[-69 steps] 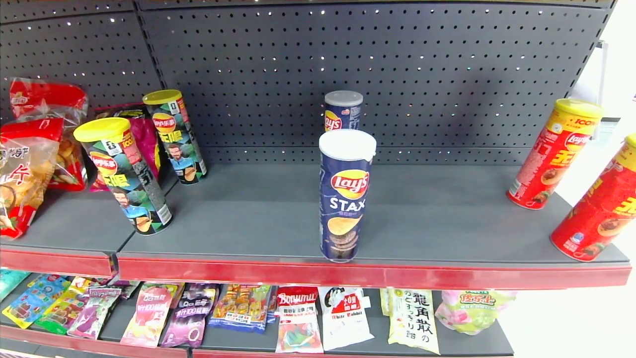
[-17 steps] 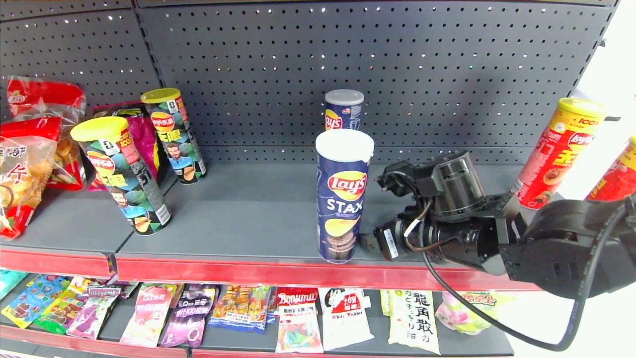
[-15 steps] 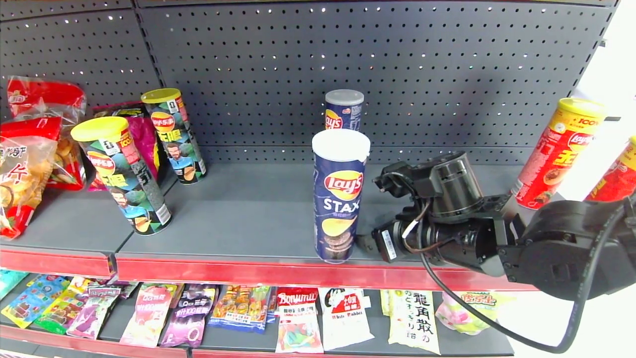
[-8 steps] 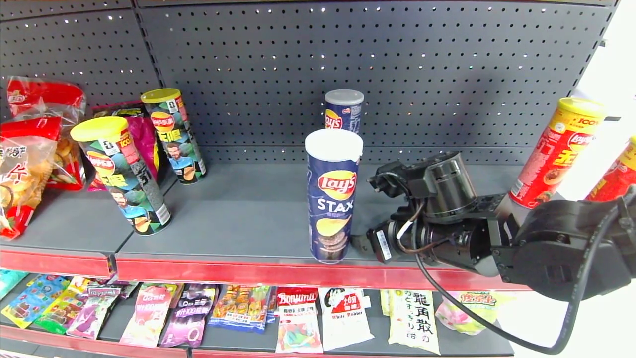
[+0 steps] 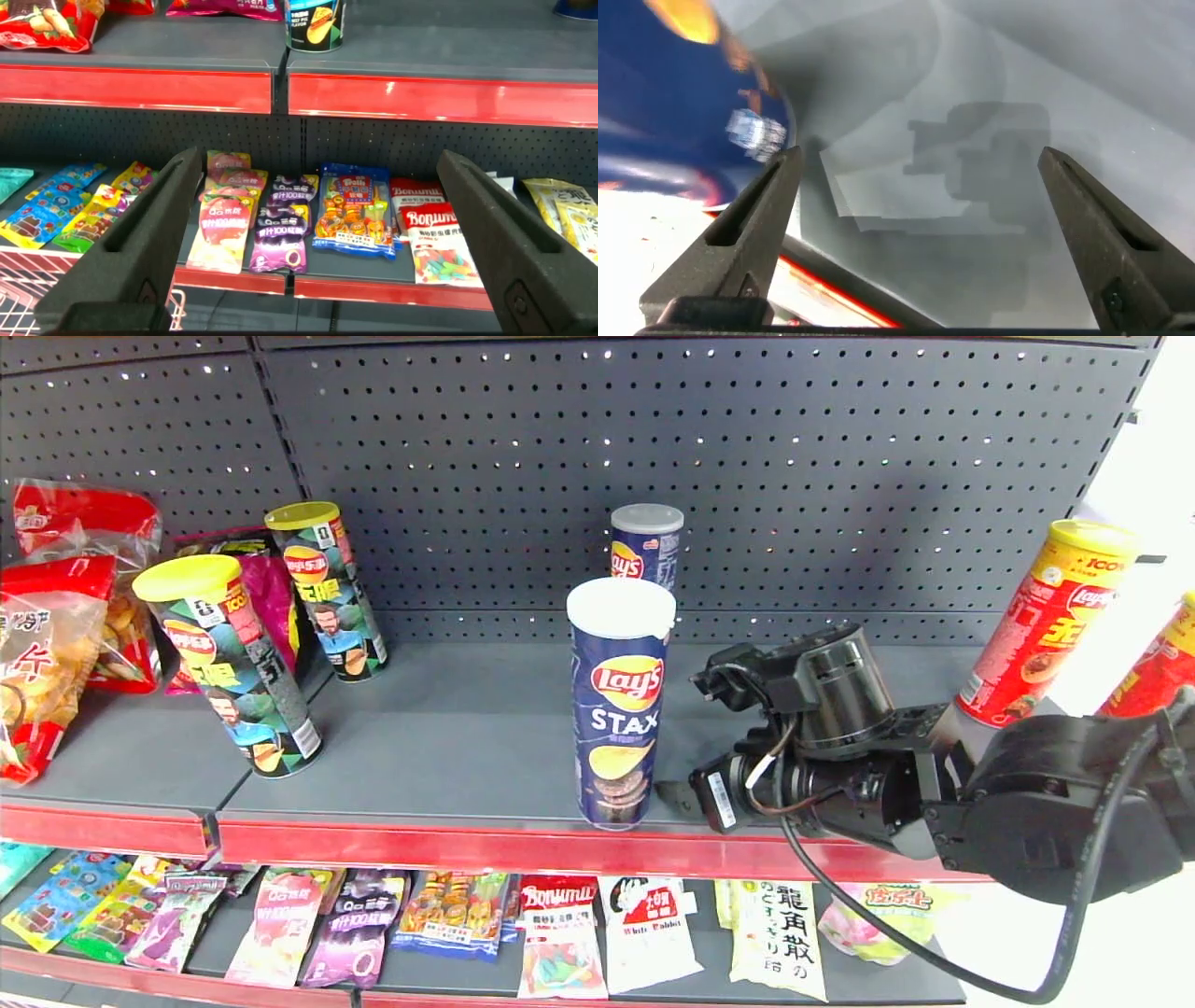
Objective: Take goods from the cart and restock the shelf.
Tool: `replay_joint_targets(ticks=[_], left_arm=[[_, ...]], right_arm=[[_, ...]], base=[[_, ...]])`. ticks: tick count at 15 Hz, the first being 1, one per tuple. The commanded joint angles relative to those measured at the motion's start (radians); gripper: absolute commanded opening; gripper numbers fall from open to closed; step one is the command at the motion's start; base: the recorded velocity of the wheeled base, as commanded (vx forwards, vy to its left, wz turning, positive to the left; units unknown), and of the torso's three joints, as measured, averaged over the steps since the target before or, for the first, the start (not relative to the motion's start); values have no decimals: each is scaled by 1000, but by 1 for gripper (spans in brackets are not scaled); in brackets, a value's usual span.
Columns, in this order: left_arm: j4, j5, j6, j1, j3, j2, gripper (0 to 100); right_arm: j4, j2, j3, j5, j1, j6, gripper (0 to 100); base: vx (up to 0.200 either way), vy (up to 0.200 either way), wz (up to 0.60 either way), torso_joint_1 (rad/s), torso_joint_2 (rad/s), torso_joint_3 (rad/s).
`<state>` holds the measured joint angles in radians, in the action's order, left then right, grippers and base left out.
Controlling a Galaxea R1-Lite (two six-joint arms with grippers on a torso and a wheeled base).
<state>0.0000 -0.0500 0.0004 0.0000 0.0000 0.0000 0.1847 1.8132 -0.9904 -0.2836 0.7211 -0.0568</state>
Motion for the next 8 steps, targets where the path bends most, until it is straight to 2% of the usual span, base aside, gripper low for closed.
replay_joint_targets(ticks=[1, 4, 6, 8], left_arm=[[0, -1, 0, 0, 0, 0, 100], [0, -1, 1, 0, 0, 0, 100], [0, -1, 0, 0, 0, 0, 100], [0, -1, 1, 0, 0, 0, 100]], right_arm=[[1, -81, 44, 0, -31, 0, 100], [1, -275, 159, 0, -55, 5, 100], [-7, -449, 240, 0, -130, 18, 100], [-1, -572, 315, 4, -153, 22, 100]], base=[[0, 0, 0, 0, 0, 0], [0, 0, 0, 0, 0, 0], [0, 0, 0, 0, 0, 0], [0, 0, 0, 0, 0, 0]])
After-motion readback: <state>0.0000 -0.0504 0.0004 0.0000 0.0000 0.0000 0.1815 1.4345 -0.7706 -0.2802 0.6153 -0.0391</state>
